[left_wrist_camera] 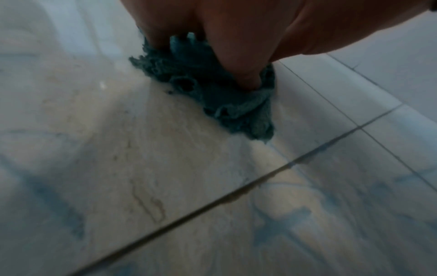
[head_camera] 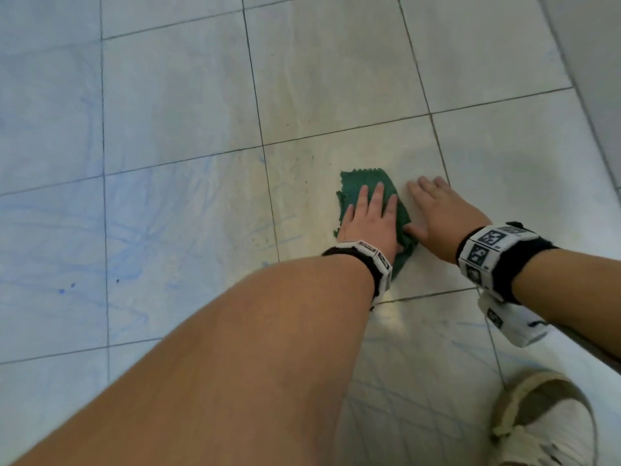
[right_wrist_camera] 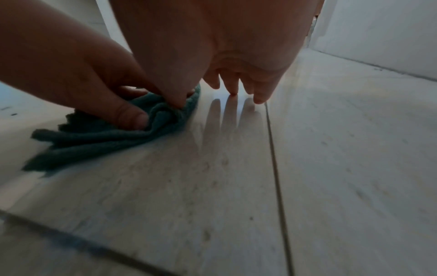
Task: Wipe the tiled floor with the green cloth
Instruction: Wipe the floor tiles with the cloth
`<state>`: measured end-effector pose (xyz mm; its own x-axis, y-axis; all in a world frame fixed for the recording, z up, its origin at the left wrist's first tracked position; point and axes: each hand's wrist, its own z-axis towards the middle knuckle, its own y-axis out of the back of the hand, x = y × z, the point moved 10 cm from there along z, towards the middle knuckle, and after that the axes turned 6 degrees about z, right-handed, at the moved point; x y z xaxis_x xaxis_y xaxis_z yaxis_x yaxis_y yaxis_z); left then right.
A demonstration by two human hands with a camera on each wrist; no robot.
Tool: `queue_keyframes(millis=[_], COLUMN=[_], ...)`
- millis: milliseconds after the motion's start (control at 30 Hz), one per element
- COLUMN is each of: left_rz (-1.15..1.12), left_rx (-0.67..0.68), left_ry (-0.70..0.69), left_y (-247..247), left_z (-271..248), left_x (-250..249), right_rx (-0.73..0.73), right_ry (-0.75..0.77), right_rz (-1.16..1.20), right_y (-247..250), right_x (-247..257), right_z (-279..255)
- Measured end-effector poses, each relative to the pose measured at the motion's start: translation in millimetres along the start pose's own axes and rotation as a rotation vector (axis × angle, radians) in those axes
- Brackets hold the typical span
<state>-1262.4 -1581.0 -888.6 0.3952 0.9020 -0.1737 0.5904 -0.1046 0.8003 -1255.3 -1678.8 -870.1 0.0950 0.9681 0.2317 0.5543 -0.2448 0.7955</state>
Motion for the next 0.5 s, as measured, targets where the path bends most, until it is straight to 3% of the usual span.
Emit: queue_keyframes(millis=[133, 367, 500], left_rz=[-0.066, -0.095, -0.086], left_rx=[0.006, 0.004, 0.004], left_ry=[0.064, 0.494, 0.496], left_y=[13, 31, 32], left_z=[7, -22, -27], left_x=[38, 238, 245], right_rx=[-0.011, 0.081, 0.068], right_ry=[0.043, 0.108, 0.097], right_rz=[0.011, -0.044, -0.086], right_y=[6, 3, -5], right_x=[14, 60, 74], right_z=[8, 21, 33])
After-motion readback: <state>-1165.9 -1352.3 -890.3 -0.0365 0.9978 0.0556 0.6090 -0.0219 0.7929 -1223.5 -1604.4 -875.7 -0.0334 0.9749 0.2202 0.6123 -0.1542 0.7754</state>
